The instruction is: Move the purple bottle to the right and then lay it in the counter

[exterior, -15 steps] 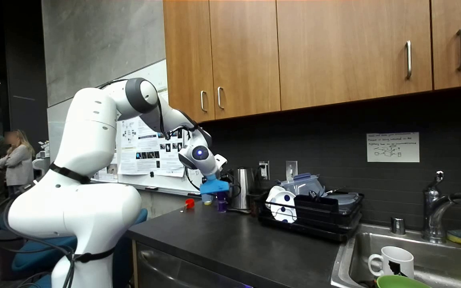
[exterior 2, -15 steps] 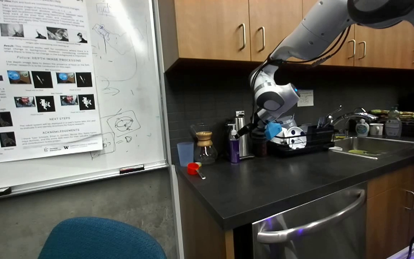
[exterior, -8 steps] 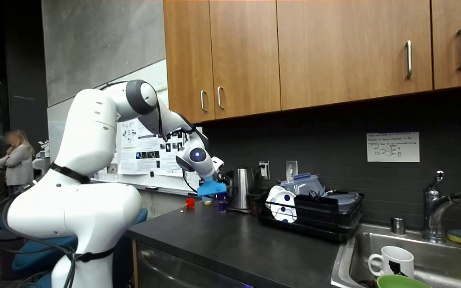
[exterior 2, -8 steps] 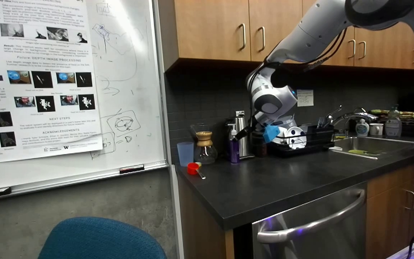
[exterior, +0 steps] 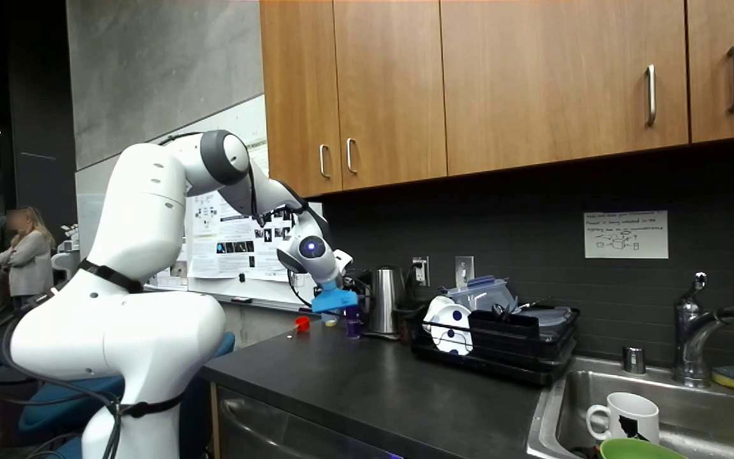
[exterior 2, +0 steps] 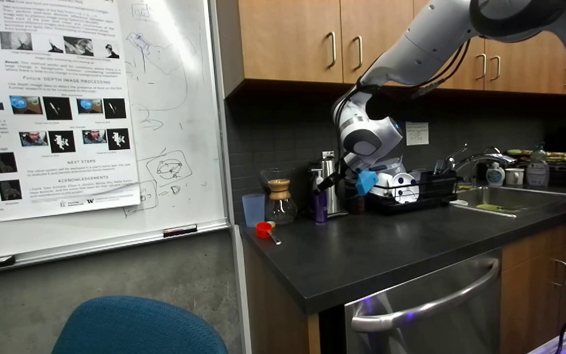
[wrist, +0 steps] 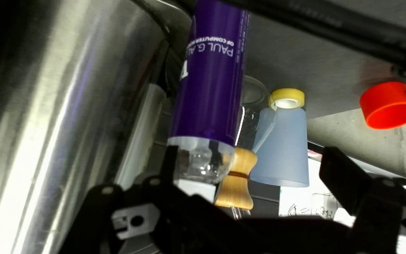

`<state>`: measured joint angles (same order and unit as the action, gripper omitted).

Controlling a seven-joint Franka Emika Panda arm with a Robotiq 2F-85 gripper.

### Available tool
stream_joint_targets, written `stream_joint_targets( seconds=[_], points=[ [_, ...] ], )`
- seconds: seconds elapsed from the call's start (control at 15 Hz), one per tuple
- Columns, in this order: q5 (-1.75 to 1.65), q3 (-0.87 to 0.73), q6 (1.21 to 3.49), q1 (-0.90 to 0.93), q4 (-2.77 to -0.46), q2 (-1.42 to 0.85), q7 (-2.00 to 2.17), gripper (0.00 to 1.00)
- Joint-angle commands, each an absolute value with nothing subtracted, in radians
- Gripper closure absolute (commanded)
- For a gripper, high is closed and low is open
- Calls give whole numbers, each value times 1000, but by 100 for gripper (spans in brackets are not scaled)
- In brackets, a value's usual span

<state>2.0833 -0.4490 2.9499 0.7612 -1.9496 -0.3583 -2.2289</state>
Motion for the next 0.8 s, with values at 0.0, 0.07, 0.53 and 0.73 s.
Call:
stream_joint_targets(
  seconds=[0.0, 0.07, 0.53, 0.73],
  points=[
    [2088, -457, 2974, 759, -1912, -387, -2225, 0],
    [2084, -456, 2974, 757, -1908, -392, -2221, 0],
    [2052, -446, 2978, 754, -1899, -415, -2199, 56],
    [2040, -446, 2978, 754, -1903, -412, -2189, 80]
  ],
)
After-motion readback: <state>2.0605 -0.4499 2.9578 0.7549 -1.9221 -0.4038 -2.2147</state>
